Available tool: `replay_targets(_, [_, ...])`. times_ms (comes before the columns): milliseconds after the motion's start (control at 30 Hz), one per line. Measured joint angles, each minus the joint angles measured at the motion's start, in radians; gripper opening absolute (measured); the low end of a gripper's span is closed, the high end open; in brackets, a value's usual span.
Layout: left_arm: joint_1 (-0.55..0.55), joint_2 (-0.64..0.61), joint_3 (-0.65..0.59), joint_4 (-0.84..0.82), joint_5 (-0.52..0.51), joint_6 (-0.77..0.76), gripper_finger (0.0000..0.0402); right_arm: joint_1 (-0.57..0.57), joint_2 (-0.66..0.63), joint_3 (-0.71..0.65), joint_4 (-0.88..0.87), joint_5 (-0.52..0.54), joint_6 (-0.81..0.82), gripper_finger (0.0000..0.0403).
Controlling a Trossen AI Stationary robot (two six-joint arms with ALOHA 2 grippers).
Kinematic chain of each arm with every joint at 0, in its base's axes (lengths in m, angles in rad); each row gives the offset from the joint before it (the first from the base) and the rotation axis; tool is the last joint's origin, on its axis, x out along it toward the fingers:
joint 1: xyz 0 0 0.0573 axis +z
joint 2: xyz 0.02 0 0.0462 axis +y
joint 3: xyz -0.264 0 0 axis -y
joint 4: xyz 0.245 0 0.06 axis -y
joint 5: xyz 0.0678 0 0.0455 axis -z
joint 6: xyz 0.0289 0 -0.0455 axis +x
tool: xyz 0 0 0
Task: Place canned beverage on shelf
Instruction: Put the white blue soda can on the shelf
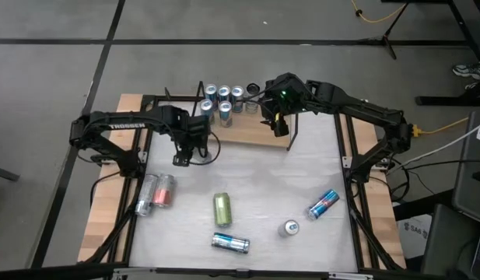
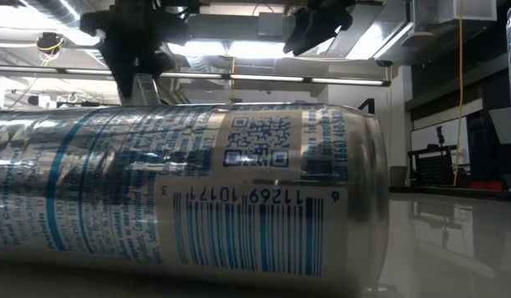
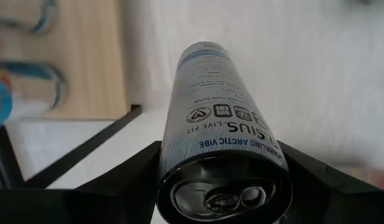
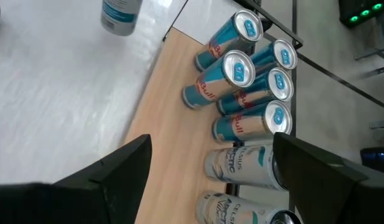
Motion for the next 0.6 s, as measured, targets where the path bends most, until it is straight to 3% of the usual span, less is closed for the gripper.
replay_targets(600, [-0.178,0.000,0.000,-0.055,-0.041,0.458,0.0257,0.000,0.000,0.000,-0.001,0.001,0.000,0.0324])
